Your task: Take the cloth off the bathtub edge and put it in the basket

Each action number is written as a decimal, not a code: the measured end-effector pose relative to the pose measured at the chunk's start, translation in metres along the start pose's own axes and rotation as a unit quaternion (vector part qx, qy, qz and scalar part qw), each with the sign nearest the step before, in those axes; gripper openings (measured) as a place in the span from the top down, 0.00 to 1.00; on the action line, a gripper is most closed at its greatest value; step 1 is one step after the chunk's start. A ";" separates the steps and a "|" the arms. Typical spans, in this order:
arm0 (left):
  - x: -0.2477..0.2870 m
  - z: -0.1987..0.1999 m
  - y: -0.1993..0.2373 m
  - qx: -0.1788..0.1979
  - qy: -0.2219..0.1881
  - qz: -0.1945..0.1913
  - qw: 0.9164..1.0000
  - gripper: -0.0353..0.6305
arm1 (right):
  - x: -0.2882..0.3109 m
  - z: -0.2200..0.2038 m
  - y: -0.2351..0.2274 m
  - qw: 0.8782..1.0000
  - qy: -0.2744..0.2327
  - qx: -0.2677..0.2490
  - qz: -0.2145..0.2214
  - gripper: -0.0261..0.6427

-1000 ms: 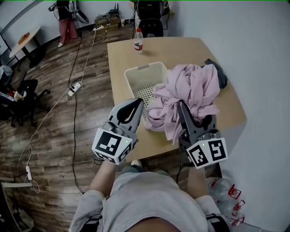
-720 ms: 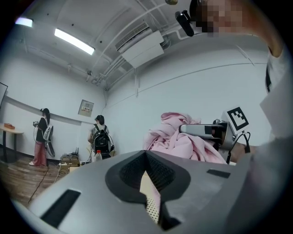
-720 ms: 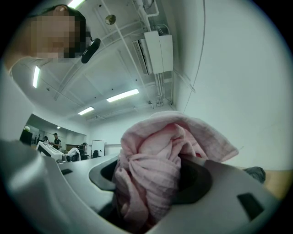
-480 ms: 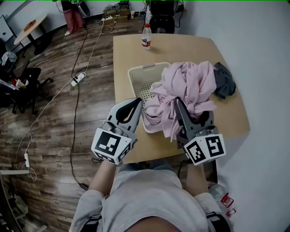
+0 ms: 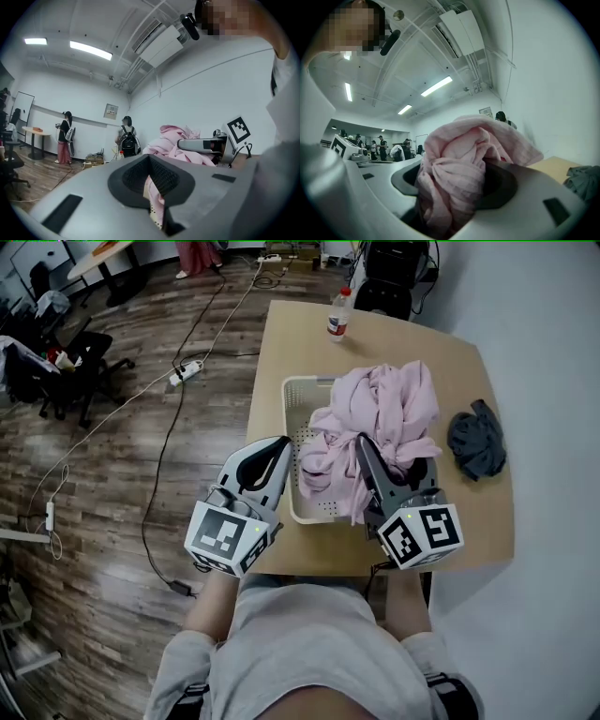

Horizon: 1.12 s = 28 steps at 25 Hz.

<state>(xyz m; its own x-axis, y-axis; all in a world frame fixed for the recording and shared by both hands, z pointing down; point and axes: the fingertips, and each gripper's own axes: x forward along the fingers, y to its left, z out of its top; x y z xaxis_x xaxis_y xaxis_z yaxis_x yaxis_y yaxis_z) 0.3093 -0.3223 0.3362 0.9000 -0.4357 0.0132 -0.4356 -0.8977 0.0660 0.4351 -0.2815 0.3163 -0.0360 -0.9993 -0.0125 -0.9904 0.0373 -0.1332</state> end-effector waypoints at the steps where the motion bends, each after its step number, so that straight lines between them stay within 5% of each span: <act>1: 0.000 -0.001 0.002 -0.001 0.001 0.011 1.000 0.95 | 0.006 -0.003 -0.001 1.000 0.005 0.002 0.009 0.52; 11: -0.005 -0.017 0.017 -0.012 0.023 0.097 0.995 0.95 | 0.054 -0.048 -0.008 0.994 0.076 0.019 0.074 0.52; 28: -0.019 -0.056 0.022 -0.047 0.065 0.166 0.983 0.95 | 0.073 -0.167 -0.019 0.965 0.241 0.023 0.103 0.51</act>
<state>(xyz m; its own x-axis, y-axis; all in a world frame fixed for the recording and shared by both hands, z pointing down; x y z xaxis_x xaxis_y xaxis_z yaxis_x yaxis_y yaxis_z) 0.2831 -0.3299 0.3930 0.7059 -0.6862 0.1759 -0.7075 -0.6949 0.1283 0.4287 -0.3563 0.4836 -0.3008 -0.8577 0.4170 -0.9489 0.2255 -0.2207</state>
